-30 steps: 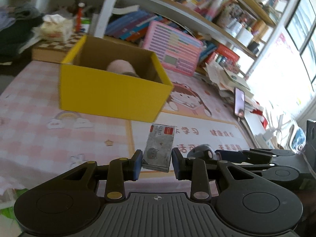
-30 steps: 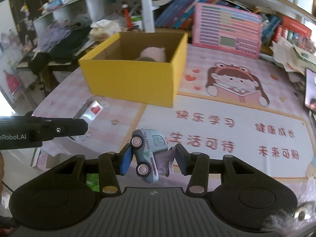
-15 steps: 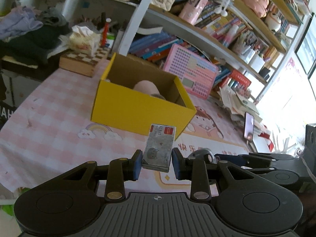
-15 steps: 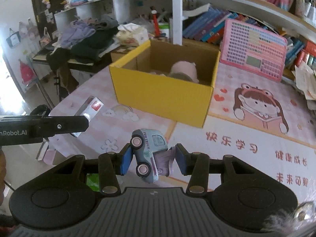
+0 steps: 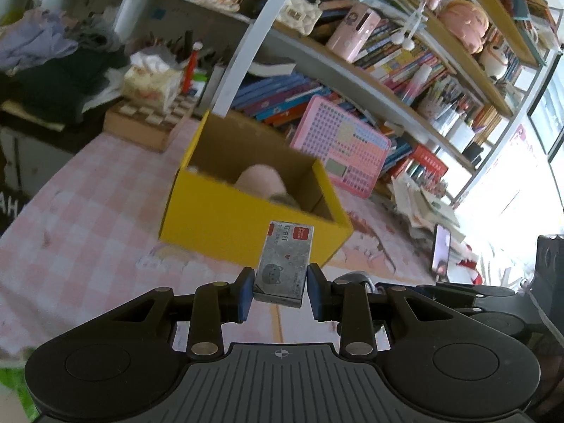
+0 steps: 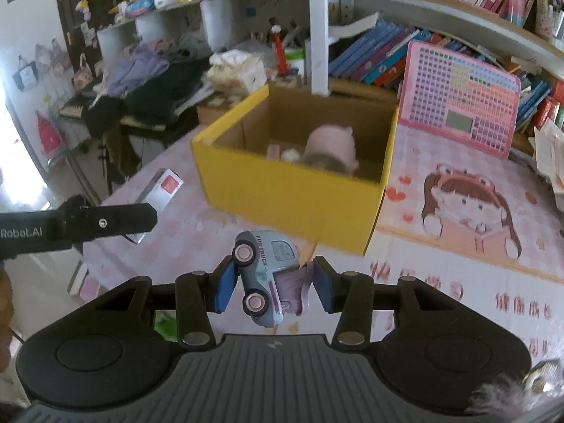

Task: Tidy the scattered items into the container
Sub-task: 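Carry the toy car and white card with both grippers toward the yellow box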

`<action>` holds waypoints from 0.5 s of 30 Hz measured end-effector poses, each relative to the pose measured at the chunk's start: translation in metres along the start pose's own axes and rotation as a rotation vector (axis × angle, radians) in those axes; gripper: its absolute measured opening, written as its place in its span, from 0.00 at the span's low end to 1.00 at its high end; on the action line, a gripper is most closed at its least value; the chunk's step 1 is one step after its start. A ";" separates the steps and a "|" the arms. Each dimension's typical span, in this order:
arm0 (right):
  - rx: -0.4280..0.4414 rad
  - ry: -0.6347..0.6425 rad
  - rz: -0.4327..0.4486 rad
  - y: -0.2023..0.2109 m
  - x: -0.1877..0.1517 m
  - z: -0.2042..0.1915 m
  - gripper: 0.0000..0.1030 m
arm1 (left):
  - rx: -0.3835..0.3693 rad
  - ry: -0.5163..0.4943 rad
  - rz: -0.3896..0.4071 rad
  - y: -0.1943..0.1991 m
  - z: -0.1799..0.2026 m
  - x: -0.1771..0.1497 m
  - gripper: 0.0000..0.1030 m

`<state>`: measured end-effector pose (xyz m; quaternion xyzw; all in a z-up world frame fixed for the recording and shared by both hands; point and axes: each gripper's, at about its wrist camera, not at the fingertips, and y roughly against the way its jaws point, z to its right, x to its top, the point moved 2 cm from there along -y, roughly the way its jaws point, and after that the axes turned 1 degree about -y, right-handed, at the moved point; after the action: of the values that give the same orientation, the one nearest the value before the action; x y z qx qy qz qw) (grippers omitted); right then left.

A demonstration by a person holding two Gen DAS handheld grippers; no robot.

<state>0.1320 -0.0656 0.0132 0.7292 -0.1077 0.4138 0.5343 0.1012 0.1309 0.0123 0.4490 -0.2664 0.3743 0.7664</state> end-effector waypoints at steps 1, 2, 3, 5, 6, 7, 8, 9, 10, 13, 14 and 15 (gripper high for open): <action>-0.004 0.006 0.018 0.000 0.008 0.002 0.43 | -0.004 -0.002 0.013 -0.003 0.002 0.007 0.29; -0.006 0.012 0.036 -0.001 0.016 0.004 0.43 | -0.009 -0.004 0.027 -0.006 0.003 0.012 0.29; -0.007 0.015 0.052 -0.001 0.023 0.006 0.43 | -0.011 -0.009 0.042 -0.009 0.005 0.020 0.29; -0.009 0.025 0.086 -0.004 0.040 0.012 0.43 | -0.015 -0.019 0.070 -0.016 0.009 0.034 0.29; -0.011 0.030 0.102 -0.005 0.049 0.015 0.43 | -0.015 -0.026 0.083 -0.020 0.011 0.041 0.29; -0.013 0.034 0.118 -0.007 0.057 0.019 0.43 | -0.012 -0.036 0.096 -0.024 0.013 0.048 0.29; -0.013 0.036 0.132 -0.010 0.066 0.023 0.43 | -0.008 -0.045 0.108 -0.030 0.015 0.055 0.29; -0.013 0.039 0.144 -0.012 0.073 0.027 0.43 | -0.002 -0.051 0.116 -0.035 0.016 0.060 0.29; -0.014 0.042 0.154 -0.015 0.080 0.031 0.43 | 0.007 -0.055 0.122 -0.042 0.017 0.066 0.29; -0.015 0.043 0.162 -0.029 0.097 0.045 0.43 | 0.025 -0.051 0.123 -0.061 0.015 0.078 0.29; -0.013 0.040 0.159 -0.035 0.101 0.050 0.43 | 0.032 -0.049 0.118 -0.068 0.015 0.080 0.29; -0.010 0.034 0.154 -0.041 0.106 0.055 0.43 | 0.038 -0.049 0.111 -0.075 0.014 0.082 0.29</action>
<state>0.2507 -0.0661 0.0564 0.7091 -0.1564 0.4652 0.5063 0.2087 0.1218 0.0430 0.4570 -0.3025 0.4101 0.7290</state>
